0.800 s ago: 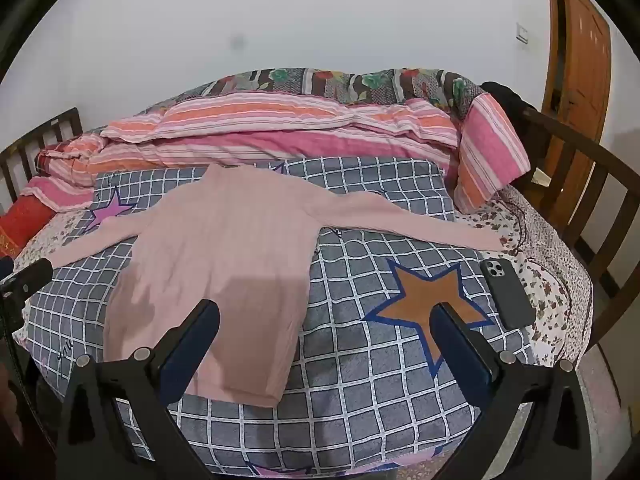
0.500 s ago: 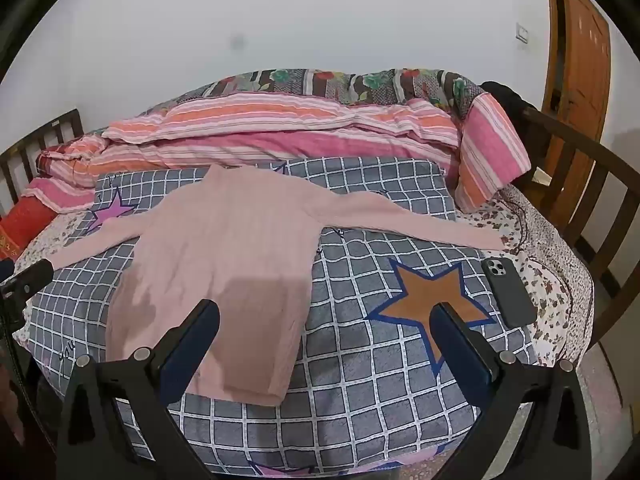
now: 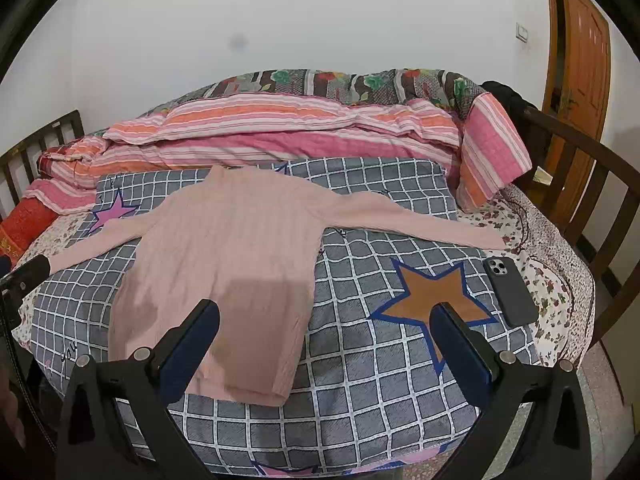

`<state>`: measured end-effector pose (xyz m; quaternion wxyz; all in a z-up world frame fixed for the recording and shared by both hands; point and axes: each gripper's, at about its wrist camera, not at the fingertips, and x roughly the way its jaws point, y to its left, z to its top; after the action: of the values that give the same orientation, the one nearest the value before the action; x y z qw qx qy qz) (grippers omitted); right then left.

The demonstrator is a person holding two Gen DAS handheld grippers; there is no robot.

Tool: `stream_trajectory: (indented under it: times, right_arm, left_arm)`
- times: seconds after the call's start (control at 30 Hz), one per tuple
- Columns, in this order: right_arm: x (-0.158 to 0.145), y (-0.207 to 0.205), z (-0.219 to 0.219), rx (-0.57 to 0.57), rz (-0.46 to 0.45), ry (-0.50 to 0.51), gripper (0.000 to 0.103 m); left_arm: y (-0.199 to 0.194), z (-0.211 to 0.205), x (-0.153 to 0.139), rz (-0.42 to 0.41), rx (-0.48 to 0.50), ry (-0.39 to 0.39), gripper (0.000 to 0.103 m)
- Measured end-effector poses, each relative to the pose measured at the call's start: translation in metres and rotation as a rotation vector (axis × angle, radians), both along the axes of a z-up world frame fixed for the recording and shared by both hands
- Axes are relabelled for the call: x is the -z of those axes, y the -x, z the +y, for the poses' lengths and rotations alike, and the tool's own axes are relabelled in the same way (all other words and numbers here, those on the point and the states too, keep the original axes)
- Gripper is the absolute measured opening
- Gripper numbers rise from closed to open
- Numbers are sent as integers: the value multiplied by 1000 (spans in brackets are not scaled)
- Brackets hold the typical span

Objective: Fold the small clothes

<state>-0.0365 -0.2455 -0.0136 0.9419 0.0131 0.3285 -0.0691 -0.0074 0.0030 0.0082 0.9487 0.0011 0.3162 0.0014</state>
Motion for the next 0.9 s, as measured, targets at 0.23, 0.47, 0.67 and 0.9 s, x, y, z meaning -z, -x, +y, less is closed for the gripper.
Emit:
stream_trajectory:
  times: [0.23,0.47,0.67,0.9]
  right_arm:
    - [-1,0,0,2,-1,-6,103]
    - [-1,4,-1,8,-8,-8,103]
    - [-2,4,-3,12,-8,-13,103]
    - [-3,5,-4,12,-10,-14,103]
  left_arm:
    - [1,3,1,2,-1,8,103]
    - [1,2,1,4,4,11,103]
    - [2,2,1,4,6,15,103]
    - [1,1,-1,3,6,16,103]
